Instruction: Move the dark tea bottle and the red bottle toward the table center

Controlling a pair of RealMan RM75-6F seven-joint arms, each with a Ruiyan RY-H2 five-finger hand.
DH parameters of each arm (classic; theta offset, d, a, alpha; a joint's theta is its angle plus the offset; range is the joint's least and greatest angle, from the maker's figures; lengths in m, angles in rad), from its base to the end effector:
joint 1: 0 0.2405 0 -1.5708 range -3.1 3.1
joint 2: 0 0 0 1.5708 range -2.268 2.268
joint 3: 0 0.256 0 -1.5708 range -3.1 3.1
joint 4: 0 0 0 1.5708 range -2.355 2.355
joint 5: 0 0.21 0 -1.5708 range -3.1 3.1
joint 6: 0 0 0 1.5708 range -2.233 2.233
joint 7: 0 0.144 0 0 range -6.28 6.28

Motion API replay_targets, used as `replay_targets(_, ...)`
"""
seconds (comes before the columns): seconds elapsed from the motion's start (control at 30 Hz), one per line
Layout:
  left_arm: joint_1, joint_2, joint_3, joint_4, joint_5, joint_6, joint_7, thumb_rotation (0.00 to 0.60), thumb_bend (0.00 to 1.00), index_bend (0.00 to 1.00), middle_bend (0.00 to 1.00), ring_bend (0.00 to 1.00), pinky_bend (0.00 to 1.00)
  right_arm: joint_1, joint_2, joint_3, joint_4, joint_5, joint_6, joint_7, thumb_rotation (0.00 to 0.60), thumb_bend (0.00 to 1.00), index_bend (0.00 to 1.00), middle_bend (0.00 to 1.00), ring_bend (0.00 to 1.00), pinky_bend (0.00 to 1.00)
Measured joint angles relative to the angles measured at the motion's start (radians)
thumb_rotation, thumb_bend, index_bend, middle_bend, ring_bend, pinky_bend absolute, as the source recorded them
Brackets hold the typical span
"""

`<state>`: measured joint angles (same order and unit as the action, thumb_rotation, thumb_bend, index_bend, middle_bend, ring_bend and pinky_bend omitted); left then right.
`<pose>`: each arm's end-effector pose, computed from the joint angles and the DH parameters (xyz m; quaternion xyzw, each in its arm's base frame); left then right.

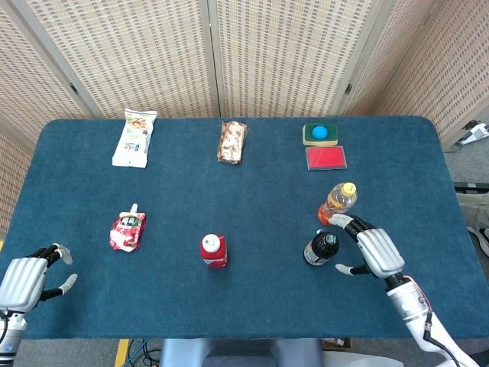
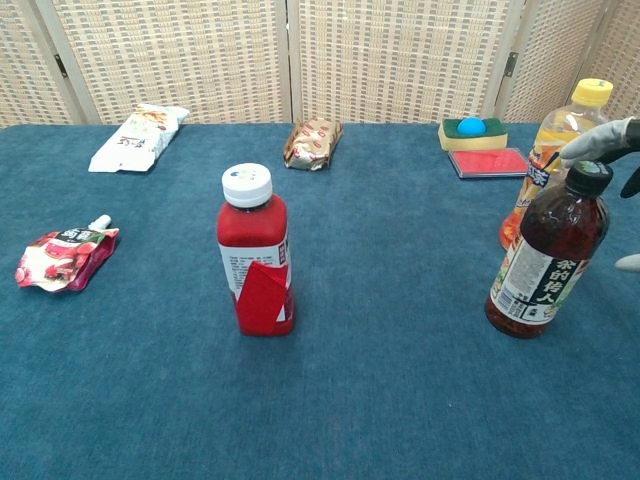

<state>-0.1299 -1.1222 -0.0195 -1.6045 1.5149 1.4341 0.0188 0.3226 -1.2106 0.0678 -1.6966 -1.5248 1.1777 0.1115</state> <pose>-0.3075 0.1883 0.1471 -0.6269 -0.3866 -0.3733 0.5640 -0.2404 -0.2390 0.0832 0.6593 -0.4658 0.4332 0.4008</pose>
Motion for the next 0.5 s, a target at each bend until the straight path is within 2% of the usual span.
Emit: replay_targets(0.5,-0.001,0.005,0.001,-0.003,-0.003,-0.005,-0.007,0.6,0.24,0.51,0.39,0.42,0.59,0.031,-0.054,-0.004,0.06,0.023,-0.033,0.056,0.6,0.0,0.2,0.21,0.14,0.32)
